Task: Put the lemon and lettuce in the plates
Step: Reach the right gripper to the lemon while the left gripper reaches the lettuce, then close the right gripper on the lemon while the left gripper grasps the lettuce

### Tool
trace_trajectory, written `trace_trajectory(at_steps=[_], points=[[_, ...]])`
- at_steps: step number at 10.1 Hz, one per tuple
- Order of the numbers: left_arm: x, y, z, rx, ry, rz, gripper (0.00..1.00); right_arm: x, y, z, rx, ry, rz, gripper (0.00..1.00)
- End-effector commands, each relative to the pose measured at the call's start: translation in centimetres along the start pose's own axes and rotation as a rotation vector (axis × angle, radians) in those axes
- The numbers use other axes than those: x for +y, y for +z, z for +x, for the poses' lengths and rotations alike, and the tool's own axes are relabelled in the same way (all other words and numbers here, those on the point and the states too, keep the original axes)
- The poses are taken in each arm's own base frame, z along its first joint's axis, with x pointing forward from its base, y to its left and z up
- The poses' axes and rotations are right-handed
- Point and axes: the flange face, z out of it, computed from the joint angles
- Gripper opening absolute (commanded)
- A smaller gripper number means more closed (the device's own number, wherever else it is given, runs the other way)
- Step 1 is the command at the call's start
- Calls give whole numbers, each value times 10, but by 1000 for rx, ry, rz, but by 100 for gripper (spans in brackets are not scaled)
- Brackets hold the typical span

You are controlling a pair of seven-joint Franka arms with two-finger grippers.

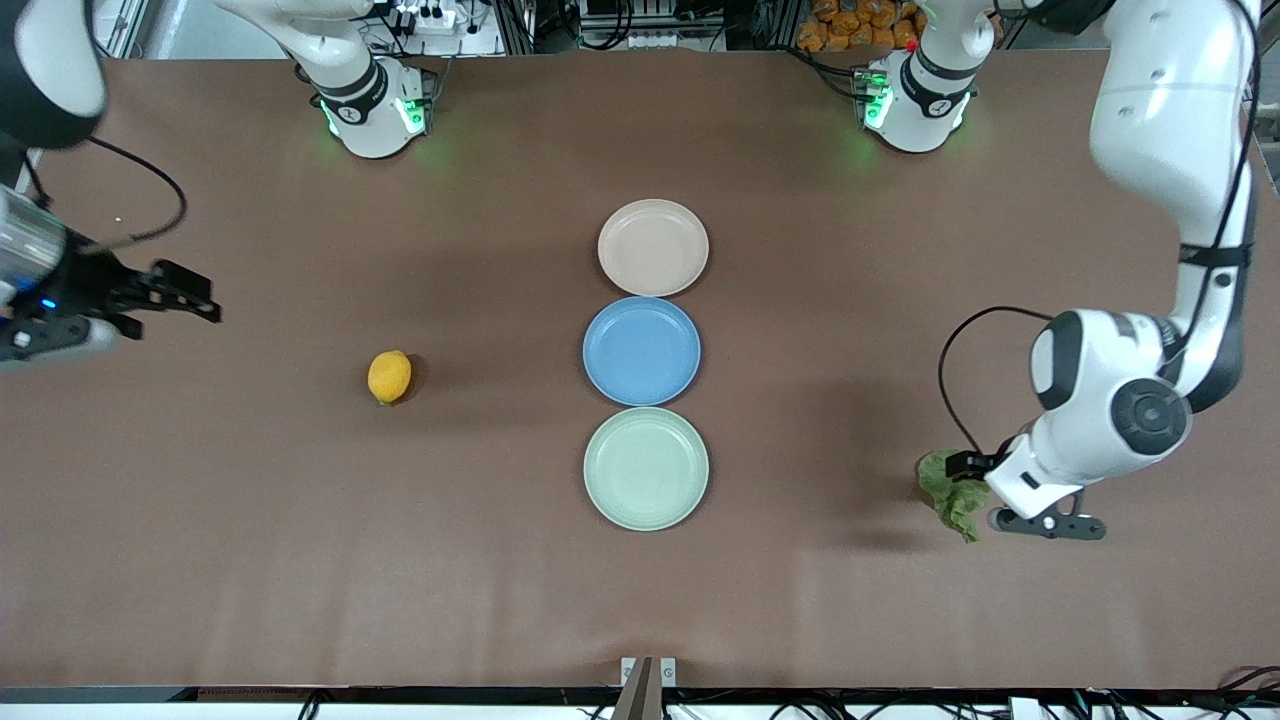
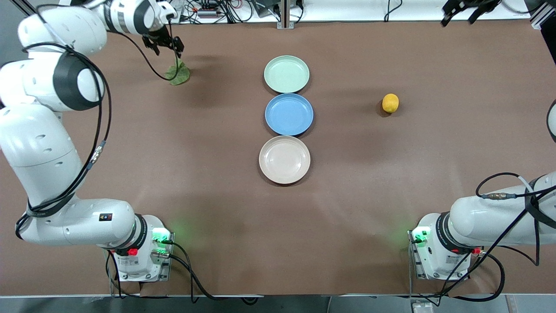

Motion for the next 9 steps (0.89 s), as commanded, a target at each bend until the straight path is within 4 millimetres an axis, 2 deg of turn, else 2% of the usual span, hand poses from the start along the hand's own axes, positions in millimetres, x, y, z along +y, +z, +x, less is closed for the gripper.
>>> trace_trajectory(at_steps=[1, 2, 5, 6, 7, 9], points=[[-2, 25, 7, 19, 9, 8, 100, -24, 72, 1, -35, 37, 18, 100], [0, 34, 7, 22, 11, 6, 100, -30, 102, -1, -70, 36, 21, 100], [2, 62, 6, 36, 11, -2, 98, -18, 199, 2, -243, 131, 40, 100], [2, 69, 7, 50, 13, -5, 97, -16, 222, 5, -254, 152, 55, 100], [-2, 76, 8, 71, 22, -6, 93, -23, 238, 8, -244, 186, 115, 100], [-1, 80, 7, 71, 24, -6, 76, -22, 258, 14, -208, 204, 124, 100]])
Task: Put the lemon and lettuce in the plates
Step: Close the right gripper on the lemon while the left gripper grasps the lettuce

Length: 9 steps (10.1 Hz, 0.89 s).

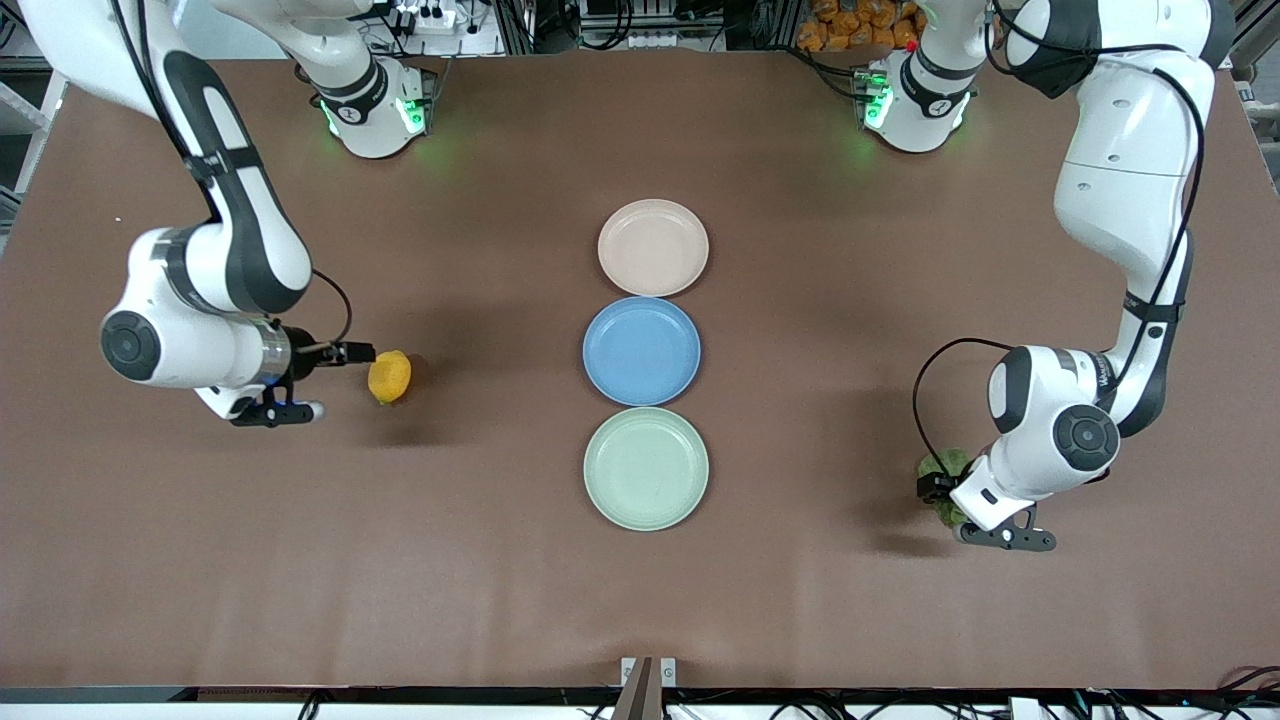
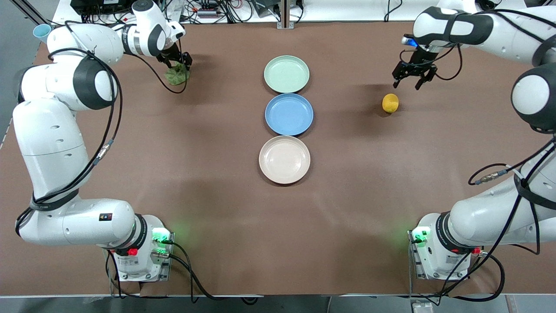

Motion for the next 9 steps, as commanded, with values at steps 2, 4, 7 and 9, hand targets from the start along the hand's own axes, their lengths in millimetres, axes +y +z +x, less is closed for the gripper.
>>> trace_trajectory(at_steps=[2, 4, 7, 9], points=[[3, -4, 6, 23, 34, 20, 38, -10, 30, 12, 40, 77, 18, 100], [7, -8, 8, 29, 56, 33, 0, -7, 41, 14, 25, 97, 20, 100], [15, -14, 10, 40, 118, 91, 0, -2, 60, 16, -3, 105, 21, 100], [27, -41, 17, 78, 118, 71, 0, -1, 71, 19, -6, 109, 20, 100]])
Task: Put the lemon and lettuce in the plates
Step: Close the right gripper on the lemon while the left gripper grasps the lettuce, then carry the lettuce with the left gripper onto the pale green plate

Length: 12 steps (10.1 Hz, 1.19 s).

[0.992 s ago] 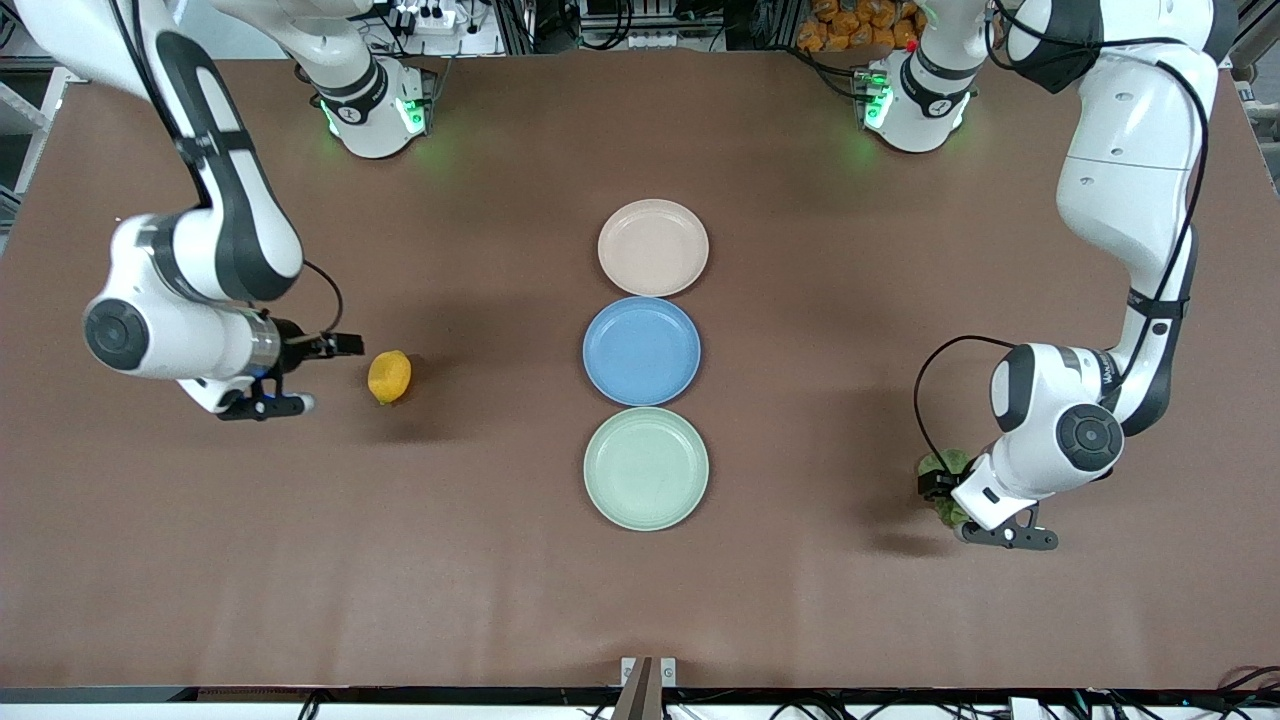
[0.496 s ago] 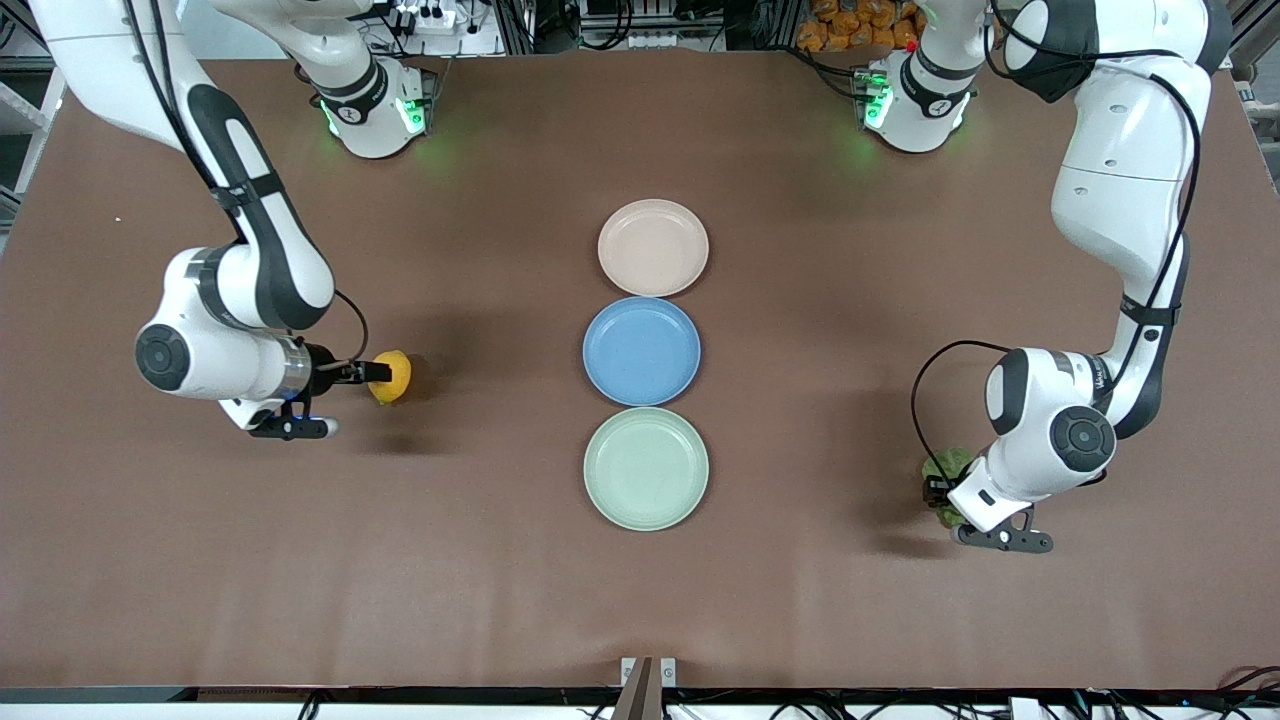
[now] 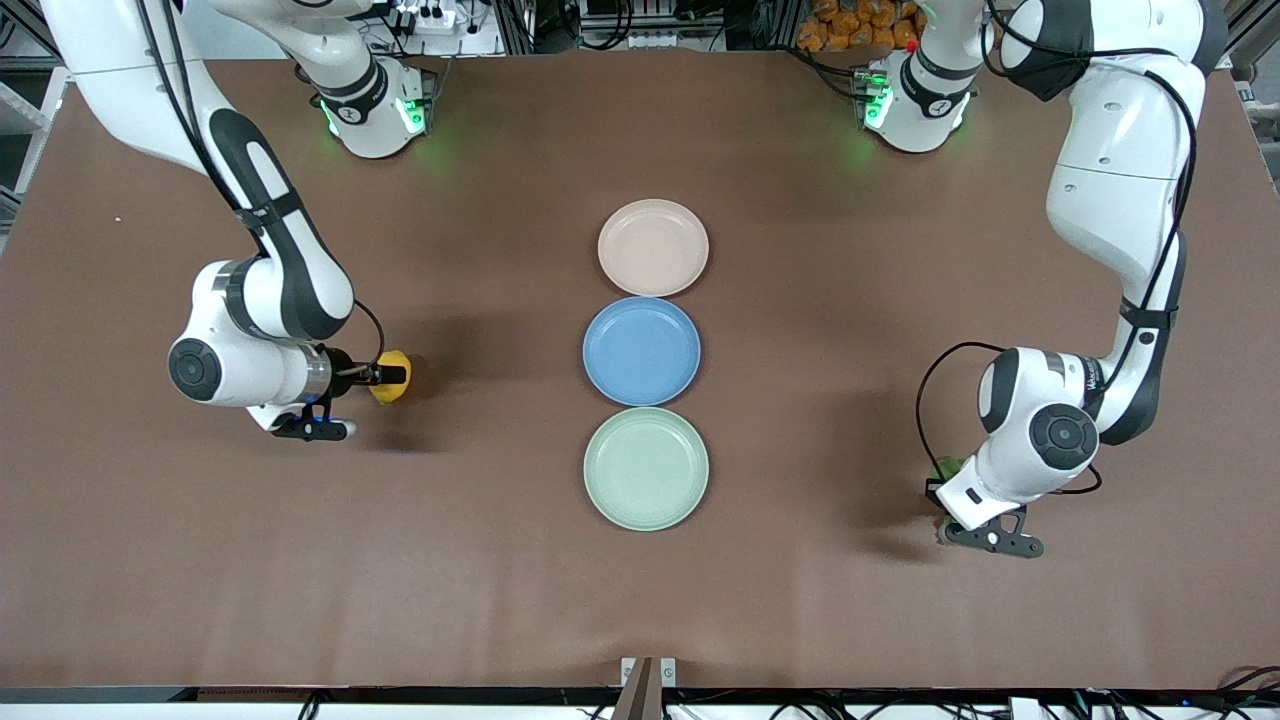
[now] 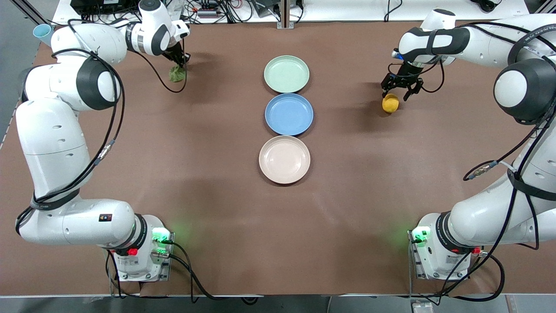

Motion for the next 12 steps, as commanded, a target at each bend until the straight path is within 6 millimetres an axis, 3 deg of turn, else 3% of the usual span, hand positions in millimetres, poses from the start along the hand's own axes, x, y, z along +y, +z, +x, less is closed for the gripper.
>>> trace_trajectory(at_steps=[1, 2, 3, 4, 5, 8, 9, 10, 12], points=[[29, -41, 13, 55, 0, -50, 0, 2, 13, 3, -4, 27, 18, 100], [45, -61, 21, 84, -15, -97, 0, 3, 14, 3, -3, 27, 18, 100], [61, -69, 24, 93, -35, -153, 0, 5, 18, 4, -6, 32, 17, 92], [76, -77, 26, 97, -69, -216, 0, 5, 22, 4, -14, 35, 19, 61], [96, -82, 28, 94, -102, -258, 0, 5, 22, 4, -15, 37, 19, 38], [172, -117, 38, 98, -248, -369, 0, 1, 14, 3, -16, 29, 19, 0], [213, -128, 38, 99, -296, -390, 0, -4, 2, 0, -25, 26, 22, 0], [241, -130, 37, 97, -350, -399, 0, -9, -12, -6, -33, 70, 22, 0], [291, -123, 32, 152, -428, -447, 0, -42, -44, -18, -83, 101, 55, 0]])
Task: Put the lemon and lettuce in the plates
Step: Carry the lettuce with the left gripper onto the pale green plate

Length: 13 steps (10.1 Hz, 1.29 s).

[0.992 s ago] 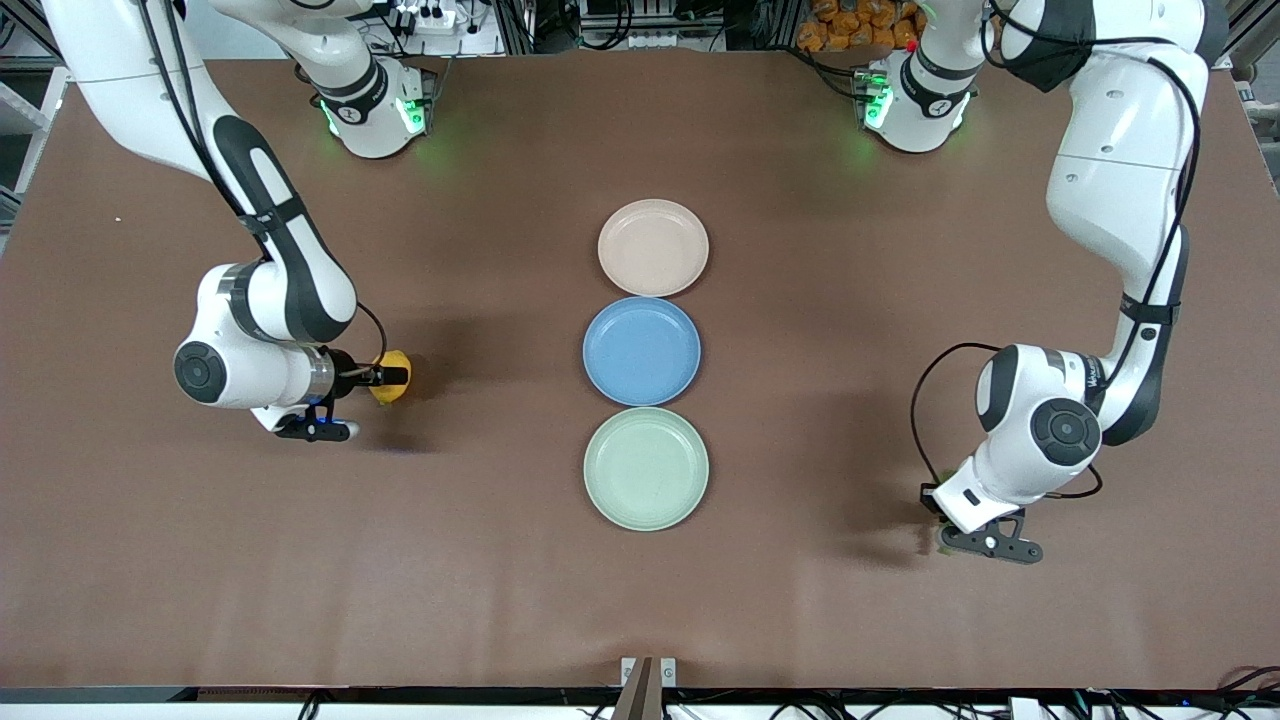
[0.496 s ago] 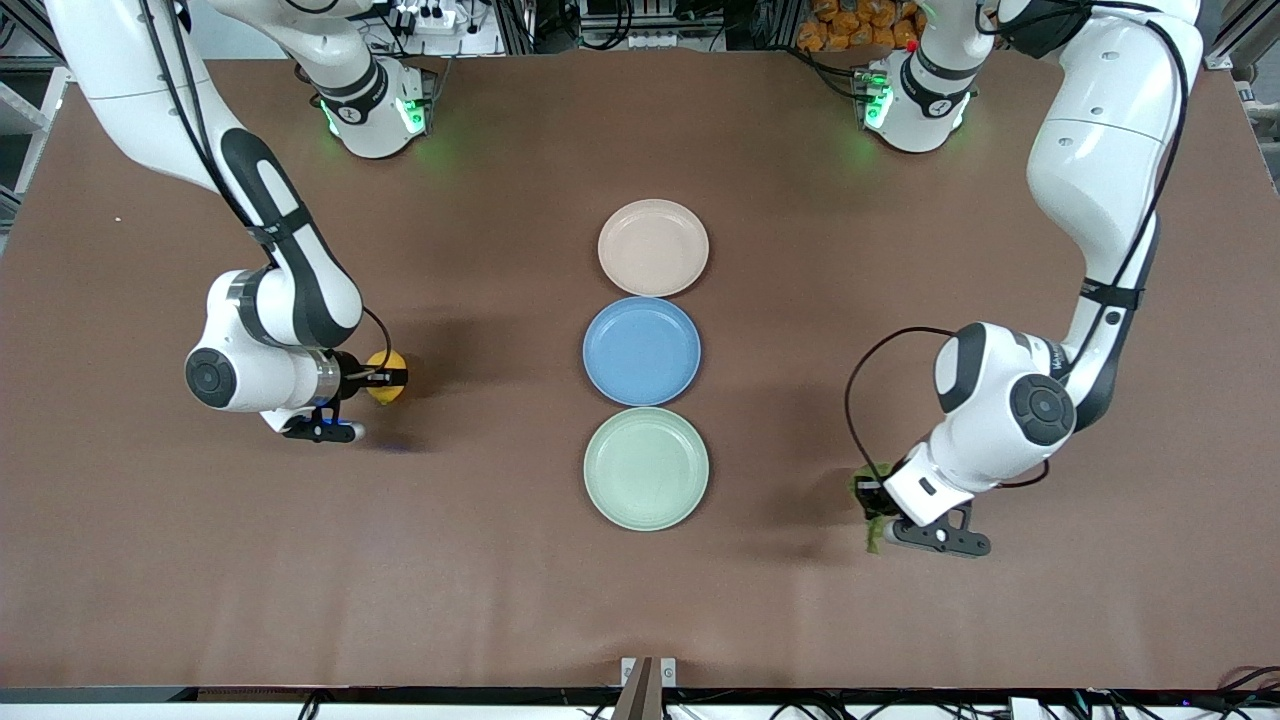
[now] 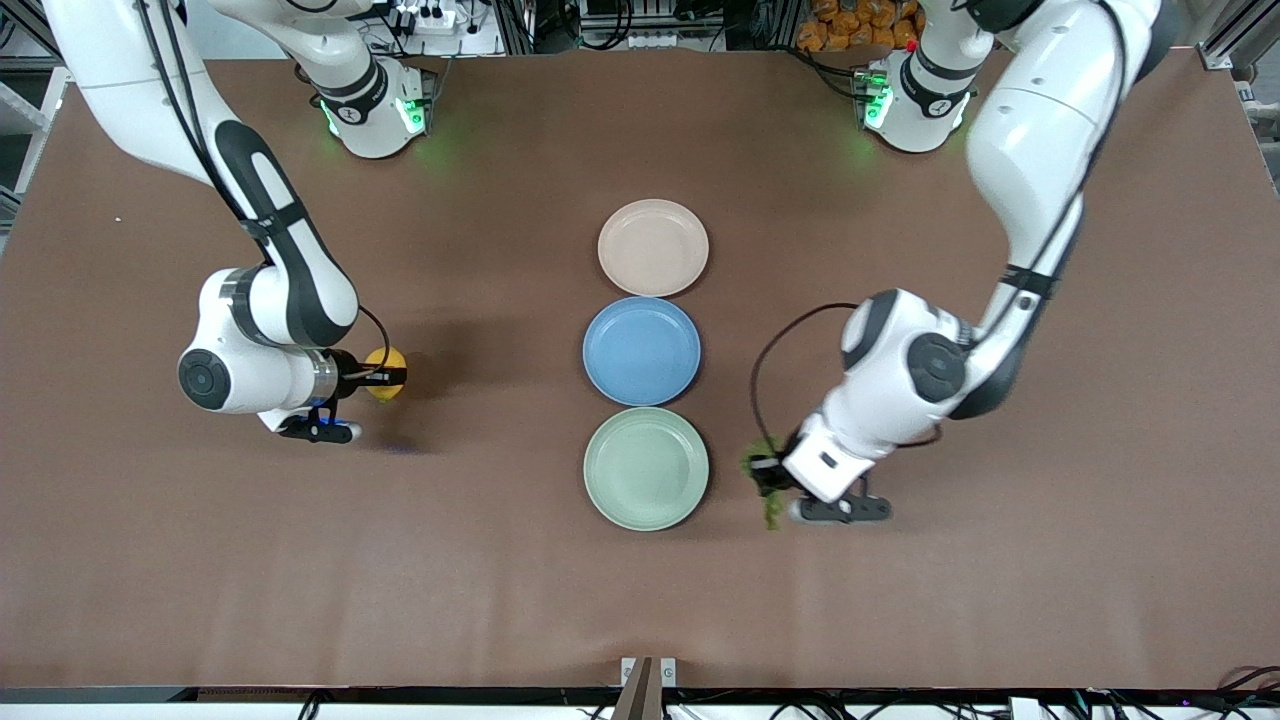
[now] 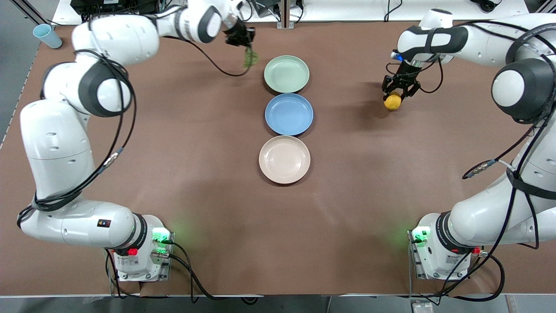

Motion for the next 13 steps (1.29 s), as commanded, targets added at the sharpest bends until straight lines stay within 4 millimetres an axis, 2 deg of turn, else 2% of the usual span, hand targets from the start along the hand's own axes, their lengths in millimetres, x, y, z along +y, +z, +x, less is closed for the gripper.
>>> trace_trajectory(at_steps=[1, 2, 3, 4, 5, 6, 7, 8, 10, 11, 13], points=[[32, 31, -19, 76, -88, -64, 0, -46, -36, -27, -34, 56, 94, 0], [46, 48, -35, 117, -100, -79, 0, -80, -32, -39, -43, 75, 95, 0], [56, 66, -46, 150, -90, -83, 0, -104, -26, -48, -44, 112, 82, 0], [63, 83, -55, 153, -86, -93, 0, -127, -19, -57, -45, 128, 67, 0], [60, 93, -58, 154, -84, -97, 0, -154, -9, -70, -48, 141, 47, 0], [57, 96, -58, 152, -77, -92, 12, -182, 5, -83, -55, 164, 53, 0], [58, 97, -59, 150, -77, -90, 53, -209, 15, -98, -62, 173, 78, 0], [57, 97, -61, 144, -86, -87, 100, -233, 24, -113, -64, 206, 84, 0], [67, 94, -69, 128, -78, -79, 100, -289, 45, -153, -38, 250, 88, 0], [73, 88, -74, 100, -91, -50, 100, -308, 64, -167, -33, 254, 74, 0], [83, 49, -67, 44, -92, 27, 100, -340, 100, -192, -6, 289, 67, 0]])
